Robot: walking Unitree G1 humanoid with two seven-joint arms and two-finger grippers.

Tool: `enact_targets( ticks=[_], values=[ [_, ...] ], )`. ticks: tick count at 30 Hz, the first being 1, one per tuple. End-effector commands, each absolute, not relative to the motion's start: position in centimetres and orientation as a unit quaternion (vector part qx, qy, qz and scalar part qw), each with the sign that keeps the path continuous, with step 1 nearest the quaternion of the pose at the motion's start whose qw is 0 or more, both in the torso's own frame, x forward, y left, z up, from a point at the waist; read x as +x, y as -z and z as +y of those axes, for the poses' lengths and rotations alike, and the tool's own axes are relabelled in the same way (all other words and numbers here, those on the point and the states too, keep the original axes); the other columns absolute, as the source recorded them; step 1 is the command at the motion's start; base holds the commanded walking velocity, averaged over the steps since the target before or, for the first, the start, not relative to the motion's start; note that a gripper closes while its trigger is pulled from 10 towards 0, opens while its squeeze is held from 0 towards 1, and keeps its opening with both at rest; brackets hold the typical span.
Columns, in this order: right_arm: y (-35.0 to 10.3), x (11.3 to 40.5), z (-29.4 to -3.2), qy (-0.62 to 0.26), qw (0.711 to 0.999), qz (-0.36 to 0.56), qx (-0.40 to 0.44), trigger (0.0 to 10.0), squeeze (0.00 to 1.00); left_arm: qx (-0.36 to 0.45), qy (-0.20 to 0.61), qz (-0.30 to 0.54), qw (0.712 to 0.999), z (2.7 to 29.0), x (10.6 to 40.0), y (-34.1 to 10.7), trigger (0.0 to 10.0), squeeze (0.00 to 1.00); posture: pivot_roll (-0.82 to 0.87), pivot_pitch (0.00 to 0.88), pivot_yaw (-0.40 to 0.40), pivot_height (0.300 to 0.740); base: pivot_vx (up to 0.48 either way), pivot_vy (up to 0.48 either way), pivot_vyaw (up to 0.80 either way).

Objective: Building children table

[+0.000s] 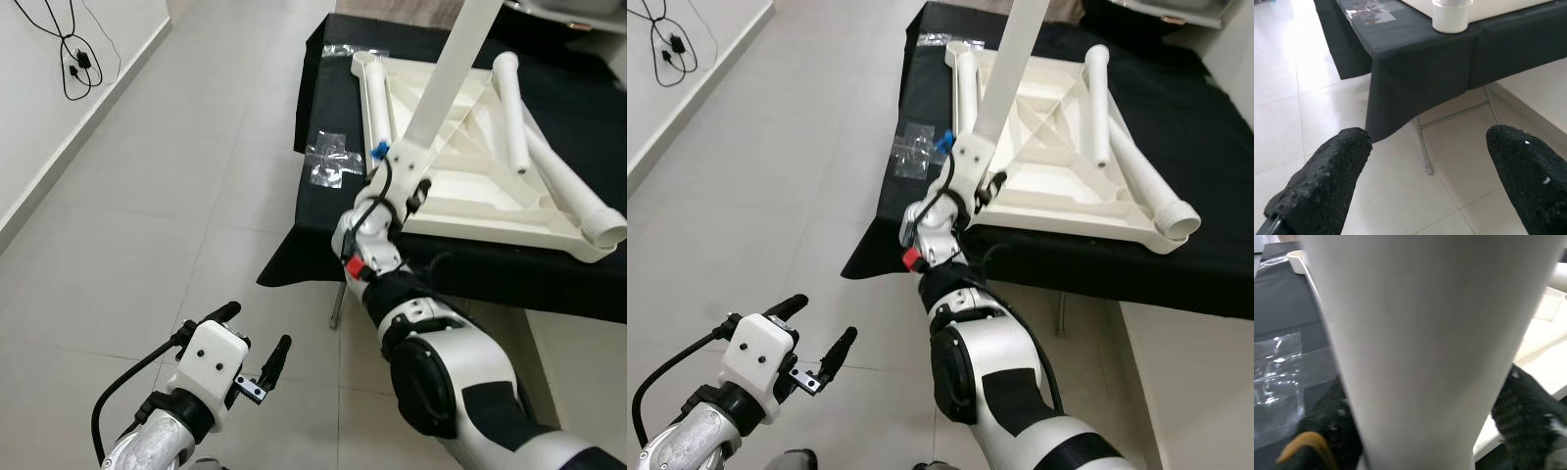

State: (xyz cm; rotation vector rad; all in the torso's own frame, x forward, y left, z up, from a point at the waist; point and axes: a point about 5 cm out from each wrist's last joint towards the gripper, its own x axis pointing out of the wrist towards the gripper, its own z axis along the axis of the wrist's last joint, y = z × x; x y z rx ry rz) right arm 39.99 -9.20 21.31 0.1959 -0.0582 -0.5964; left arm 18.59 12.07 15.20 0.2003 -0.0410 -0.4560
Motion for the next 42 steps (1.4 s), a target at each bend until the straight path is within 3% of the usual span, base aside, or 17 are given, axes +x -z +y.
enact_targets(
  ticks=[1,11,12,23,26,27,29,32,35,39,42],
  values=[
    [-21.6,40.1,-9.4,0.295,0.950,-0.025,0.097,10.0,0.00,0.098,0.231,-0.008,0.968,11.9,18.3,-14.6,10.0,0.00,0.18,0.189,-0.114,0.740,0.000,0.000,0.00],
    [-21.4,39.7,-7.8,0.237,0.967,-0.054,0.079,10.0,0.00,0.095,0.234,-0.005,0.967,11.8,18.2,-14.2,10.0,0.00,0.18,0.153,-0.110,0.740,0.000,0.000,0.00],
    [-21.1,39.5,-7.7,0.231,0.968,-0.064,0.076,10.0,1.00,0.096,0.236,-0.005,0.967,11.8,18.3,-14.1,10.0,0.00,0.18,0.148,-0.109,0.740,0.000,0.000,0.00],
    [-18.8,38.3,-7.2,0.209,0.975,-0.044,0.064,10.0,1.00,0.094,0.237,-0.004,0.967,11.7,18.5,-13.9,10.0,0.00,0.17,0.144,-0.101,0.740,0.000,0.000,0.00],
    [-18.8,37.6,-6.5,0.145,0.983,-0.067,0.090,10.0,1.00,0.095,0.236,-0.005,0.967,11.6,18.7,-13.8,10.0,0.00,0.17,0.143,-0.104,0.740,0.000,0.000,0.00],
    [-18.6,37.2,-6.5,0.117,0.986,-0.065,0.097,10.0,0.00,0.096,0.236,-0.005,0.967,11.6,18.7,-13.8,10.0,0.00,0.16,0.141,-0.106,0.740,0.000,0.000,0.00],
    [-18.3,36.9,-6.5,0.100,0.988,-0.063,0.100,10.0,0.00,0.097,0.236,-0.005,0.967,11.6,18.8,-13.8,10.0,0.00,0.16,0.141,-0.107,0.740,0.000,0.000,0.00],
    [-16.8,34.3,-9.6,0.078,0.991,-0.083,0.068,10.0,0.00,0.093,0.225,-0.004,0.970,11.8,19.1,-13.7,10.0,0.00,0.15,0.135,-0.109,0.740,0.000,0.000,0.00],
    [-14.3,32.1,-12.0,0.056,0.998,-0.032,0.014,10.0,0.00,0.095,0.216,0.001,0.972,12.0,19.3,-13.4,10.0,0.00,0.14,0.130,-0.109,0.740,0.000,0.000,0.00],
    [-12.8,29.7,-13.3,0.011,0.999,-0.009,-0.039,10.0,0.00,0.086,0.203,0.004,0.975,12.1,19.5,-13.3,10.0,0.00,0.13,0.119,-0.103,0.740,0.000,0.000,0.00],
    [-12.3,28.1,-13.9,-0.009,1.000,-0.010,-0.020,10.0,0.00,0.089,0.187,0.007,0.978,12.3,19.7,-13.1,10.0,0.00,0.12,0.111,-0.097,0.740,0.000,0.000,0.00]
  ],
)
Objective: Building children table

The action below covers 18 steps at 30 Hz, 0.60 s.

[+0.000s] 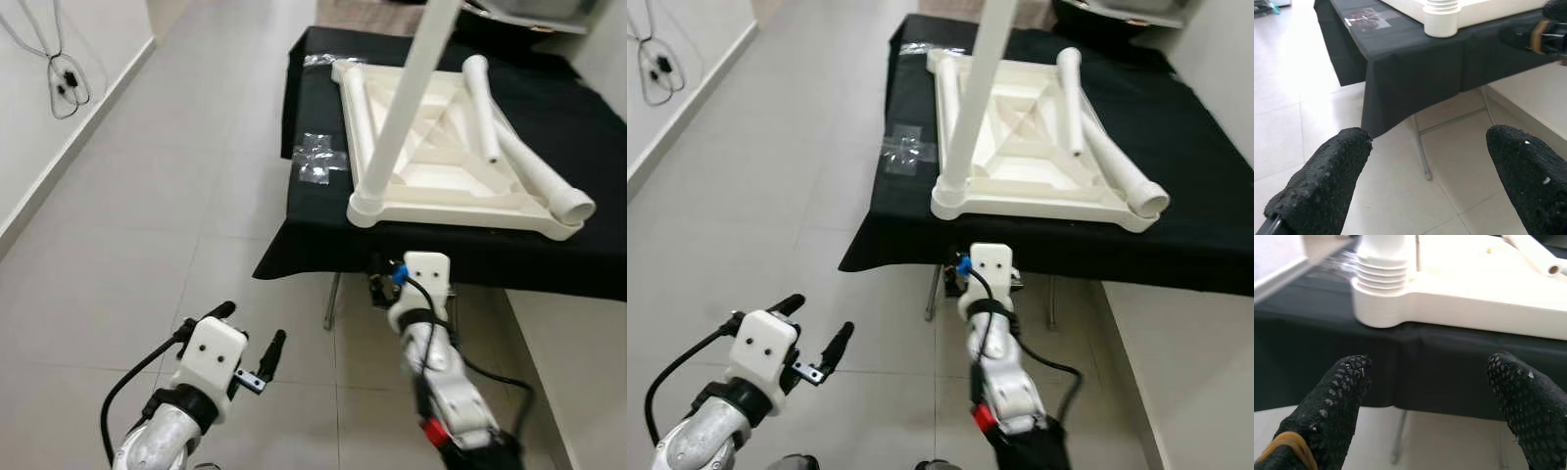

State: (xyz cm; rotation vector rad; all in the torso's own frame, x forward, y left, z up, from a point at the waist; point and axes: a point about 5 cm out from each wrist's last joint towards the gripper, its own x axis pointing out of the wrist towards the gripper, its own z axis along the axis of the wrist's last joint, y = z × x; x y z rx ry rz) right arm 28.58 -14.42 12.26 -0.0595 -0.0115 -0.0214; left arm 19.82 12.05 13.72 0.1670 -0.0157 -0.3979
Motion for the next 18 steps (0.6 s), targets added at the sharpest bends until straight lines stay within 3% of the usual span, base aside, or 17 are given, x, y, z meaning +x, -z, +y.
enact_targets(
  ticks=[1,10,18],
  values=[
    [-12.3,27.4,-14.4,-0.017,0.999,-0.019,-0.044,10.0,0.00,0.083,0.181,0.010,0.980,12.4,19.9,-12.9,10.0,0.00,0.12,0.101,-0.095,0.740,0.000,0.000,0.00],
    [-11.8,27.2,-16.9,0.035,0.998,0.003,-0.043,10.0,0.00,0.065,0.124,0.035,0.990,13.5,20.7,-11.8,10.0,0.00,0.12,0.071,-0.101,0.740,0.000,-0.057,0.00],
    [-11.8,28.9,-19.6,0.088,0.995,0.024,-0.047,10.0,0.00,0.059,0.110,0.034,0.992,13.5,21.1,-11.6,10.0,0.00,0.12,0.068,-0.105,0.740,0.352,-0.287,0.00]
  ],
)
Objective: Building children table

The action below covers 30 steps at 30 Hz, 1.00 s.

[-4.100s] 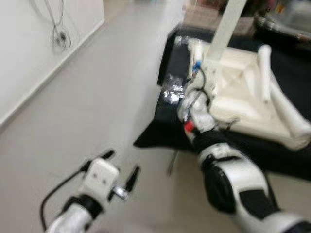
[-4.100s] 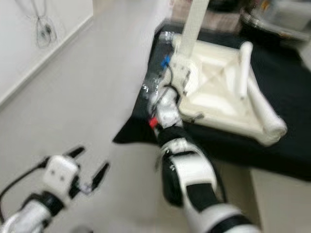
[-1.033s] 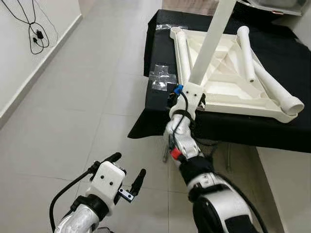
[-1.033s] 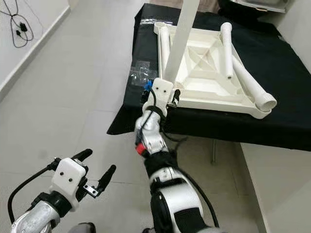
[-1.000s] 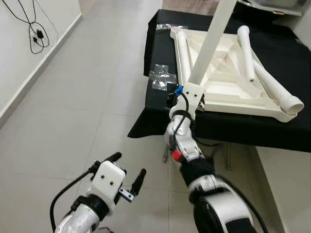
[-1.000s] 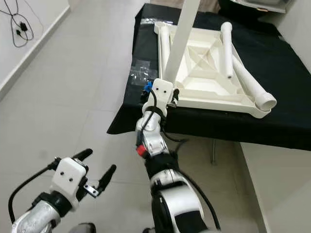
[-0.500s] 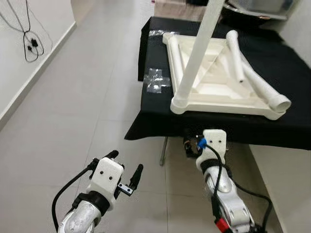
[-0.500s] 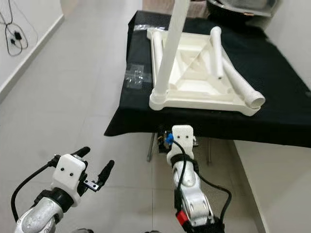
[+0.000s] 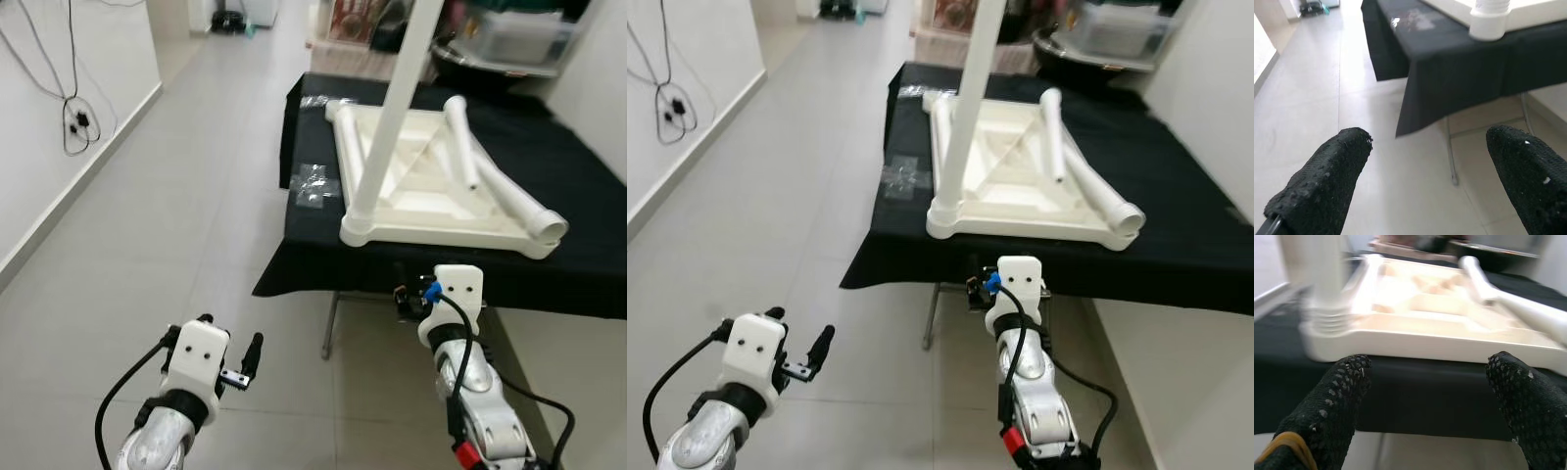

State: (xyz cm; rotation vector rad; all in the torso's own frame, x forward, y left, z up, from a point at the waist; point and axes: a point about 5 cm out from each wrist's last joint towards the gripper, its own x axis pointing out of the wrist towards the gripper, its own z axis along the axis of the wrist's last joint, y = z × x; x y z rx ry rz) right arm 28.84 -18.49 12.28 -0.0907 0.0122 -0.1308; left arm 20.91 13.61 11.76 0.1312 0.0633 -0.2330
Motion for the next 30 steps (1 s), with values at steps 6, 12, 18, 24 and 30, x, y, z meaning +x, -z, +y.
enact_targets(
  ticks=[6,12,18,24,30],
  values=[
    [-11.7,29.5,-20.5,0.113,0.992,0.030,-0.050,10.0,0.00,0.047,0.077,0.035,0.995,14.5,21.2,-11.7,10.0,0.00,0.13,0.075,-0.113,0.740,0.366,-0.306,0.00],
    [-12.3,30.6,-20.7,0.113,0.992,0.022,-0.045,10.0,0.00,0.027,0.015,0.034,0.999,16.2,21.4,-11.9,10.0,0.00,0.14,0.079,-0.114,0.740,0.000,0.000,0.00],
    [-13.5,32.1,-21.9,0.121,0.992,0.008,-0.036,10.0,0.00,0.035,0.004,0.027,0.999,16.5,21.6,-12.1,10.0,0.00,0.14,0.084,-0.117,0.740,0.000,0.000,0.00],
    [-15.4,34.8,-21.3,-0.006,1.000,0.001,0.028,10.0,0.00,0.021,0.057,0.013,0.998,14.7,21.7,-12.8,10.0,0.00,0.14,0.094,-0.111,0.740,0.000,0.000,0.00],
    [-17.7,36.8,-20.9,-0.155,0.987,0.026,-0.036,10.0,0.00,0.036,0.113,0.018,0.993,13.2,21.0,-12.6,10.0,0.00,0.15,0.110,-0.104,0.740,0.000,0.000,0.00]
  ],
)
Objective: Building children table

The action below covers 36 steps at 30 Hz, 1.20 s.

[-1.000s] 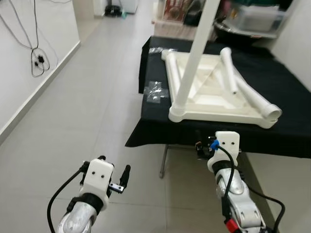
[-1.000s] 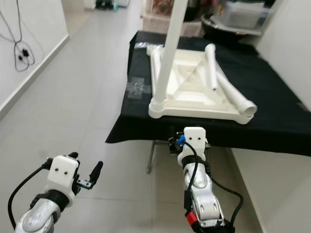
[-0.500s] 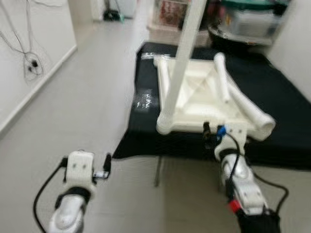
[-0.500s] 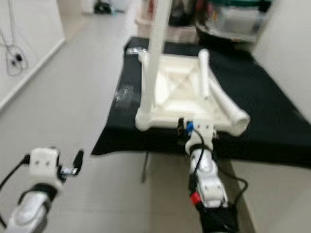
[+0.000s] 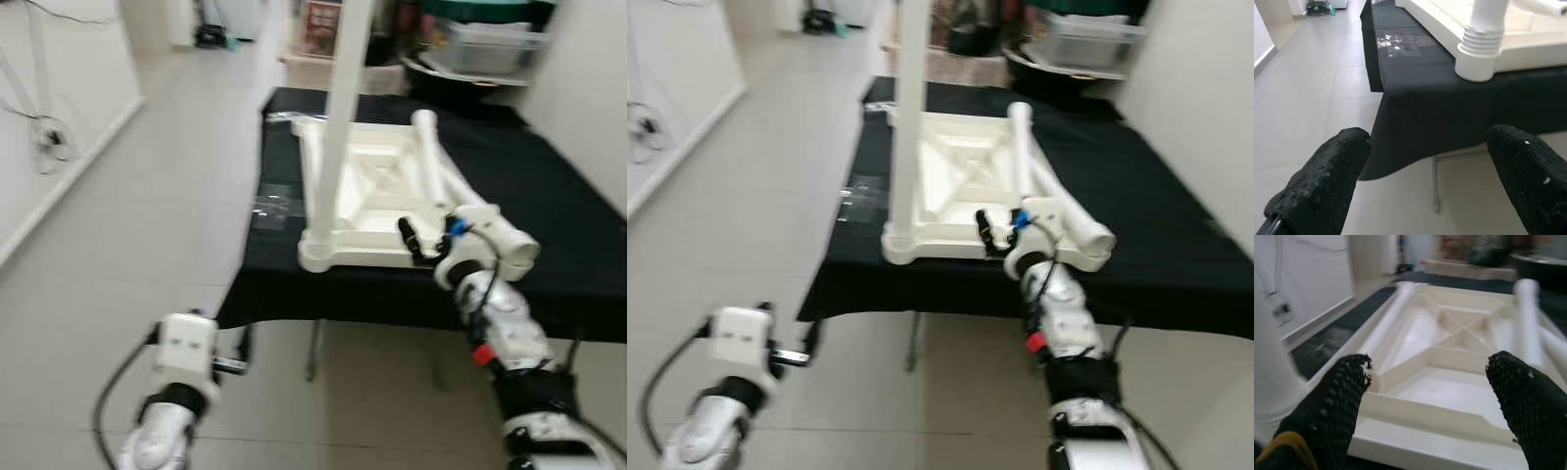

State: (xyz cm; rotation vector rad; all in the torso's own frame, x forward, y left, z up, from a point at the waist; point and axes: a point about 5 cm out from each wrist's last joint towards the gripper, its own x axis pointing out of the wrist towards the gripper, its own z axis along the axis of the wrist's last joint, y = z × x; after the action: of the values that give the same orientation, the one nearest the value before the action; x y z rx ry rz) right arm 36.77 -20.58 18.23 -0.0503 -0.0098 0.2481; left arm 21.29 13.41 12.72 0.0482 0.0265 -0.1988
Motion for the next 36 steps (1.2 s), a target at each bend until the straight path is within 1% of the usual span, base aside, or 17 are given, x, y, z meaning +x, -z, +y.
enact_targets(
  ticks=[1,2,3,4,5,6,7,8,11,15,19,20,23,27,33,34,36],
  values=[
    [-17.8,37.0,-21.1,-0.174,0.983,0.040,-0.043,10.0,0.00,0.038,0.119,0.018,0.992,13.0,20.9,-12.6,10.0,0.00,0.15,0.110,-0.104,0.740,0.000,0.000,0.00],
    [-18.1,37.1,-21.2,-0.208,0.975,0.050,-0.057,10.0,0.00,0.039,0.122,0.018,0.992,12.9,20.8,-12.6,10.0,0.00,0.15,0.118,-0.105,0.740,0.000,0.000,0.00],
    [-18.6,36.8,-21.3,-0.275,0.958,0.060,-0.062,10.0,0.00,0.042,0.124,0.017,0.991,12.9,20.7,-12.7,10.0,0.00,0.15,0.126,-0.106,0.740,0.000,0.000,0.00],
    [-18.6,36.8,-21.3,-0.275,0.958,0.060,-0.062,10.0,0.00,0.042,0.124,0.017,0.991,12.9,20.7,-12.7,10.0,0.00,0.15,0.126,-0.106,0.740,0.000,0.000,0.00],
    [-18.9,36.3,-21.3,-0.334,0.939,0.062,-0.061,10.0,0.00,0.043,0.127,0.016,0.991,12.9,20.6,-12.7,10.0,0.00,0.15,0.127,-0.106,0.740,0.000,0.000,0.00],
    [-18.9,36.3,-21.3,-0.334,0.939,0.062,-0.061,10.0,0.00,0.043,0.127,0.016,0.991,12.9,20.6,-12.7,10.0,0.00,0.15,0.127,-0.106,0.740,0.000,0.000,0.00],
    [-19.1,36.0,-21.2,-0.386,0.918,0.066,-0.067,10.0,0.00,0.042,0.128,0.017,0.991,12.8,20.4,-12.7,10.0,0.00,0.15,0.134,-0.105,0.740,0.000,0.000,0.00],
    [-19.3,36.0,-21.1,-0.404,0.909,0.064,-0.072,10.0,0.00,0.039,0.128,0.017,0.991,12.8,20.4,-12.8,10.0,0.00,0.15,0.138,-0.105,0.740,0.000,0.000,0.00],
    [-19.8,36.5,-21.0,-0.405,0.909,0.057,-0.082,10.0,0.00,0.036,0.131,0.017,0.991,12.8,20.3,-12.8,10.0,0.00,0.15,0.139,-0.105,0.740,0.000,0.000,0.00],
    [-21.3,38.1,-20.5,-0.382,0.921,0.038,-0.065,10.0,0.00,0.048,0.141,0.014,0.989,12.5,20.0,-12.9,10.0,0.00,0.16,0.150,-0.106,0.740,0.000,0.000,0.00],
    [-22.1,38.7,-20.0,-0.382,0.922,0.027,-0.051,10.0,0.00,0.051,0.145,0.013,0.988,12.4,19.8,-13.0,10.0,0.00,0.16,0.155,-0.106,0.740,0.000,0.000,0.00],
    [-22.4,38.9,-19.5,-0.387,0.921,0.017,-0.032,10.0,0.00,0.051,0.145,0.012,0.988,12.4,19.7,-13.0,10.0,0.00,0.16,0.160,-0.106,0.740,0.000,0.000,0.00],
    [-22.5,38.9,-19.2,-0.396,0.918,0.013,-0.024,10.0,0.00,0.051,0.146,0.012,0.988,12.4,19.7,-13.1,10.0,0.00,0.16,0.161,-0.107,0.740,0.000,0.000,0.00],
    [-22.7,38.8,-18.2,-0.427,0.904,0.008,-0.011,10.0,0.00,0.052,0.146,0.013,0.988,12.4,19.6,-13.0,10.0,0.00,0.16,0.166,-0.107,0.740,0.000,0.000,0.00],
    [-22.5,39.2,-17.1,-0.438,0.899,0.014,-0.021,10.0,0.00,0.052,0.146,0.014,0.988,12.4,19.5,-13.1,10.0,0.00,0.16,0.167,-0.108,0.740,0.000,0.000,0.00],
    [-22.5,39.4,-16.5,-0.436,0.900,0.016,-0.028,10.0,0.00,0.053,0.146,0.014,0.988,12.4,19.5,-13.1,10.0,0.00,0.16,0.167,-0.108,0.740,0.000,0.000,0.00],
    [-22.5,39.6,-16.3,-0.429,0.903,0.019,-0.032,10.0,0.00,0.053,0.147,0.013,0.988,12.4,19.5,-13.1,10.0,0.00,0.17,0.167,-0.109,0.740,0.000,0.000,0.00]
  ],
)
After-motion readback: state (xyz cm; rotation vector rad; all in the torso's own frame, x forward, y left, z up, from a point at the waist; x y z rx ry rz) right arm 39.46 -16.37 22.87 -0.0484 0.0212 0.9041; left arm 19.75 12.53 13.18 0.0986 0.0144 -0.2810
